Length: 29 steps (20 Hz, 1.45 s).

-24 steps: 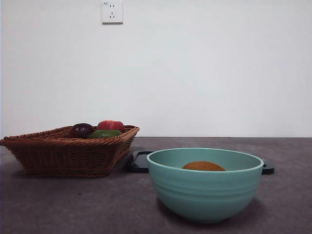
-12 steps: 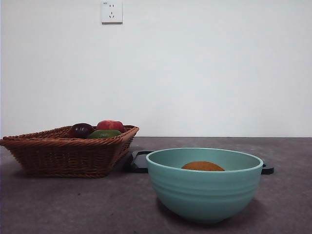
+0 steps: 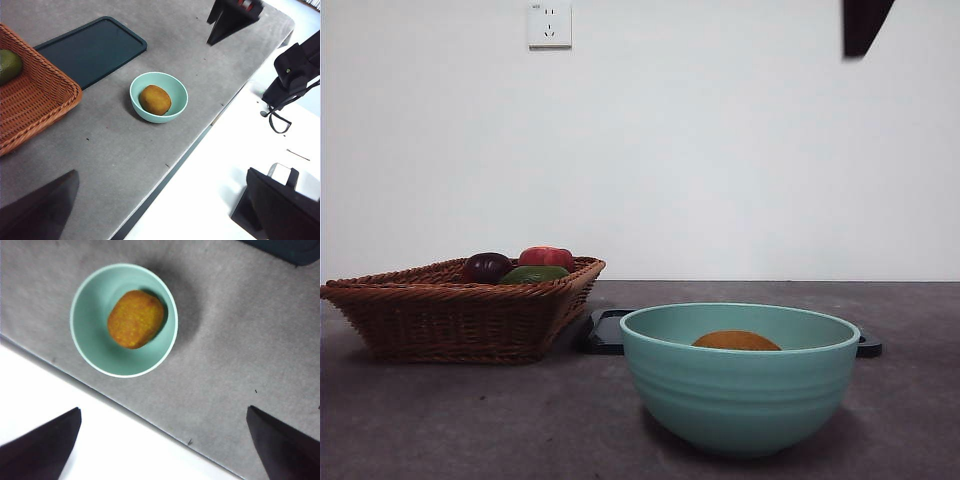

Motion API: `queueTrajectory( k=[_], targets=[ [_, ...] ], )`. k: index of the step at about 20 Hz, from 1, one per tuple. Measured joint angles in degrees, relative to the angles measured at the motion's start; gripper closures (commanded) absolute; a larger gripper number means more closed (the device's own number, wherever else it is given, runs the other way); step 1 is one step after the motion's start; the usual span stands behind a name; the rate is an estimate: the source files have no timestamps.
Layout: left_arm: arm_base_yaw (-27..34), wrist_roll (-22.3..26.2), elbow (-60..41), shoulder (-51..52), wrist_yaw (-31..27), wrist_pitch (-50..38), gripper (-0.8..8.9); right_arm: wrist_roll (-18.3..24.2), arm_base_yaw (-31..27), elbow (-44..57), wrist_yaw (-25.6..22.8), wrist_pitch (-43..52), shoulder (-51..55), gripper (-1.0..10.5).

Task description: Pick up the wifruite, put it on the bowl, pick up the plate, put it on desk

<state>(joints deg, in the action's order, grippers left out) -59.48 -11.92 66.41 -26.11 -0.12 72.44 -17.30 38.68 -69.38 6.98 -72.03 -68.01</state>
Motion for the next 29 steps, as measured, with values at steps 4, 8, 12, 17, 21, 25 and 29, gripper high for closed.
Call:
queueTrajectory(
  k=[4, 8, 12, 17, 21, 25, 29],
  targets=[
    [0.00, 0.04, 0.00, 0.00, 0.00, 0.00, 1.88, -2.45, 3.04, 0.00, -2.99, 1.33, -4.37, 2.7],
    [0.00, 0.09, 0.00, 0.00, 0.00, 0.00, 1.88, -3.82, 3.98, 0.00, -5.70, 1.84, -9.29, 2.7],
    [0.00, 0.37, 0.00, 0.00, 0.00, 0.07, 1.88, -4.00, 3.98, 0.00, -6.49, 3.80, -13.25, 2.7],
    [0.00, 0.46, 0.00, 0.00, 0.00, 0.22, 1.88, -4.00, 3.85, 0.00, -7.15, 6.56, -18.34, 2.7],
    [0.00, 0.72, 0.00, 0.00, 0.00, 0.28, 1.88, -3.98, 2.95, 0.00, -9.09, 6.78, -22.64, 2.7],
    [0.00, 1.25, 0.00, 0.00, 0.00, 0.31, 1.88, -3.98, 1.40, 0.00, -9.81, 7.43, -24.46, 2.7],
    [0.00, 1.57, 0.00, 0.00, 0.00, 0.42, 1.88, -3.98, 0.59, 0.00, -9.75, 10.34, -26.80, 3.2]
  ],
)
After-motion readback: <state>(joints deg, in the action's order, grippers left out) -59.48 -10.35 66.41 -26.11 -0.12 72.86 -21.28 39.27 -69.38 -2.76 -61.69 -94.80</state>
